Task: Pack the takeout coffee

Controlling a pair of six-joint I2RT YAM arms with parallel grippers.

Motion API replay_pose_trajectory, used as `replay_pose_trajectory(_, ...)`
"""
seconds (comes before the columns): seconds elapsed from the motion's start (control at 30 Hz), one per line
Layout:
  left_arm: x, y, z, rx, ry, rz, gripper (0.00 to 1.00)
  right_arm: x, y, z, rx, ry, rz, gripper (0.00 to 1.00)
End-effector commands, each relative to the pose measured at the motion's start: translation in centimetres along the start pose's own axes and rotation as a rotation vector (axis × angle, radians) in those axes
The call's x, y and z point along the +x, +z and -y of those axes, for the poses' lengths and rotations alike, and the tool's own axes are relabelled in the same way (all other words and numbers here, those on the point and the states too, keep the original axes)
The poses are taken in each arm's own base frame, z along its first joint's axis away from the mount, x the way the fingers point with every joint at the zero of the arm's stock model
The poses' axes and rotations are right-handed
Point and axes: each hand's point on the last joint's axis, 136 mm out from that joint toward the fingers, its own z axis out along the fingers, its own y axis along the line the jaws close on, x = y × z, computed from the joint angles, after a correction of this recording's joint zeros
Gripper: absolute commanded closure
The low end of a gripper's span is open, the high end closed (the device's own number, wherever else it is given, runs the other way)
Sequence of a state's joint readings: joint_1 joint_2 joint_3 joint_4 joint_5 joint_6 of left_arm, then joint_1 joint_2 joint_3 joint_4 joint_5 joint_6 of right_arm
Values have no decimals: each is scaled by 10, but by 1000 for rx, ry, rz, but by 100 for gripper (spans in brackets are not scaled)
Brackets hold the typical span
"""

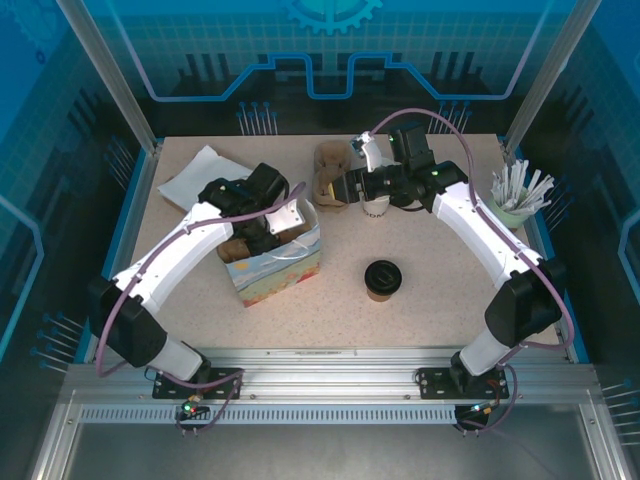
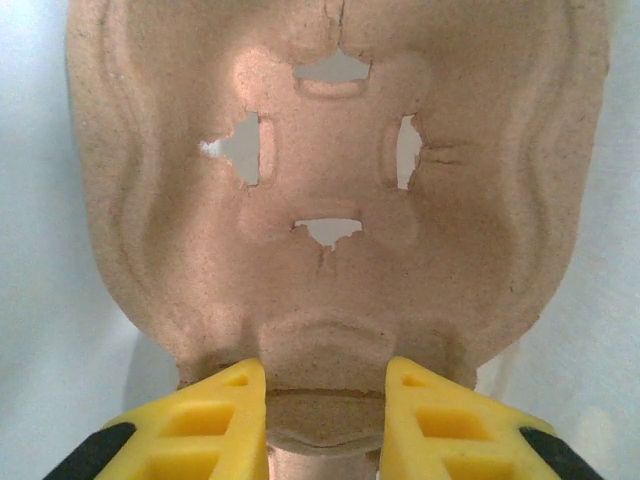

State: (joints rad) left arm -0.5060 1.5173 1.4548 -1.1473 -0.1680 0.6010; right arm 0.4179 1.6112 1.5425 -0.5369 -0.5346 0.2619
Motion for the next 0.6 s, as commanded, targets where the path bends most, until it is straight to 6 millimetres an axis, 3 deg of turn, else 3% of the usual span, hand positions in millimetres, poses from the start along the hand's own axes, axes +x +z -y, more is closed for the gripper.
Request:
replay_pose_trajectory(0.0,9,14,3,38,-1,-50,73,1,3,3,-16,-1,-5,38)
replay_pose_trajectory(0.57,7,43,1,114,-89,-44,72,6,3,5,-9,1,-11,38)
